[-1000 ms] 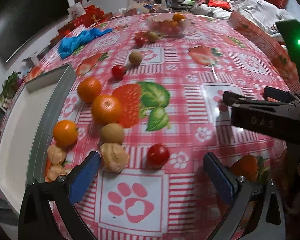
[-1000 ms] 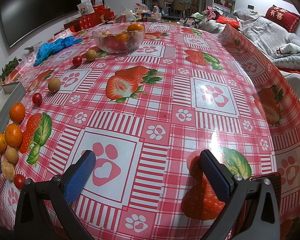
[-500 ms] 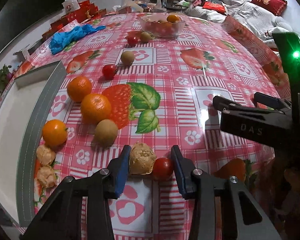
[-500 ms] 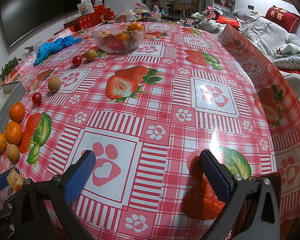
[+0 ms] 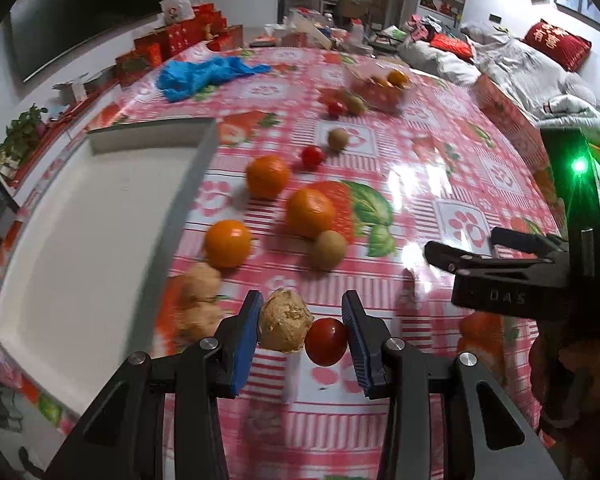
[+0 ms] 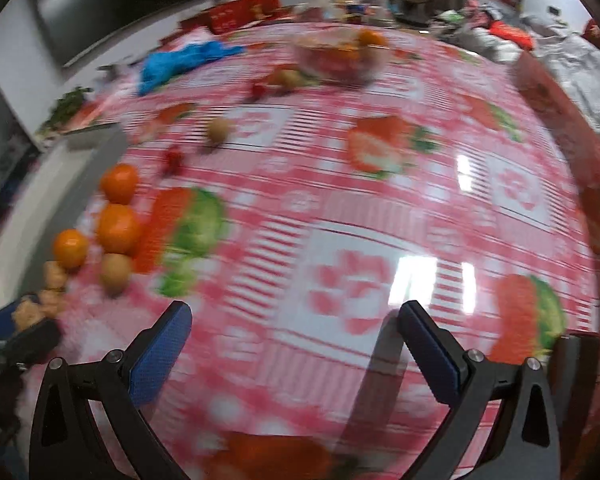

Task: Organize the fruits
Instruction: 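Lift the longan with the left gripper while the right gripper grasps a kiwi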

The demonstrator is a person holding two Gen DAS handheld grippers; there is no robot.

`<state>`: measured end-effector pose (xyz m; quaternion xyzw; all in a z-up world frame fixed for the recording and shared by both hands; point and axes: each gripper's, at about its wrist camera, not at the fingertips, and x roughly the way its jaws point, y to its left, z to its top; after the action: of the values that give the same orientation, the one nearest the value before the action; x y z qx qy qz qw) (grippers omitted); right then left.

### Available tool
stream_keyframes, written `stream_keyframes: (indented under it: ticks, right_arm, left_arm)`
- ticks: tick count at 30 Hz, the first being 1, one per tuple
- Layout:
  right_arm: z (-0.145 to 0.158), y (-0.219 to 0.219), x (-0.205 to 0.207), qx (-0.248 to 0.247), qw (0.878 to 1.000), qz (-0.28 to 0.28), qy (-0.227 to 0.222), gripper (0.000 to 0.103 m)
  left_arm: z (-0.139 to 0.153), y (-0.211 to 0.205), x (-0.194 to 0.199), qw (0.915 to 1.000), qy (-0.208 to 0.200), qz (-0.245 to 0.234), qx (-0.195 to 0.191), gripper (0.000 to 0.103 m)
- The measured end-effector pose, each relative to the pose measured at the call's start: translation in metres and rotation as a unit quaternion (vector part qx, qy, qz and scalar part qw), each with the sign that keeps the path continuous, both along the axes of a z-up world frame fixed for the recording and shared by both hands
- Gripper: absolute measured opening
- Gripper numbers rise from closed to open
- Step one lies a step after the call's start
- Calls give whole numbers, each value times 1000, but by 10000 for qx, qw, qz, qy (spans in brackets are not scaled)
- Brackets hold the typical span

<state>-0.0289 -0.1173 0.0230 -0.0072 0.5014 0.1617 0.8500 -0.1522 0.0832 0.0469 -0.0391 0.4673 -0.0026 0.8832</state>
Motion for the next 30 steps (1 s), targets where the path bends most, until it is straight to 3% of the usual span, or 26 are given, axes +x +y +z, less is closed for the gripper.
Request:
stream_keyframes:
  ticks: [5, 8, 10, 14, 17, 23, 30]
  right_arm:
    - [6, 51, -2, 91, 9983, 578, -70, 102]
    - [4, 74, -2, -16, 9961, 874, -80, 95]
    - [1, 86, 0, -35, 9952, 975, 13, 80]
    - [2, 104, -5, -287, 9931, 1133, -76, 67]
    - [3, 114, -12, -580, 9901, 1266, -188, 31]
    - [15, 110, -17, -442, 9897, 1364, 8, 30]
    - [60, 121, -14, -93, 9892, 1455, -155, 30]
  left_arm:
    - [4, 20, -6, 9998, -31, 182, 37, 42]
    - [5, 33, -9, 9996, -51, 289, 17, 42]
    - [7, 41, -11, 9993, -63, 362, 4, 42]
    - [10, 56, -13, 9988, -119, 485, -19, 42]
    - [12, 66, -14, 9983, -143, 568, -39, 42]
    - [15, 86, -15, 9976, -178, 676, -14, 42]
    - [29, 117, -13, 9957, -342, 860, 99, 42]
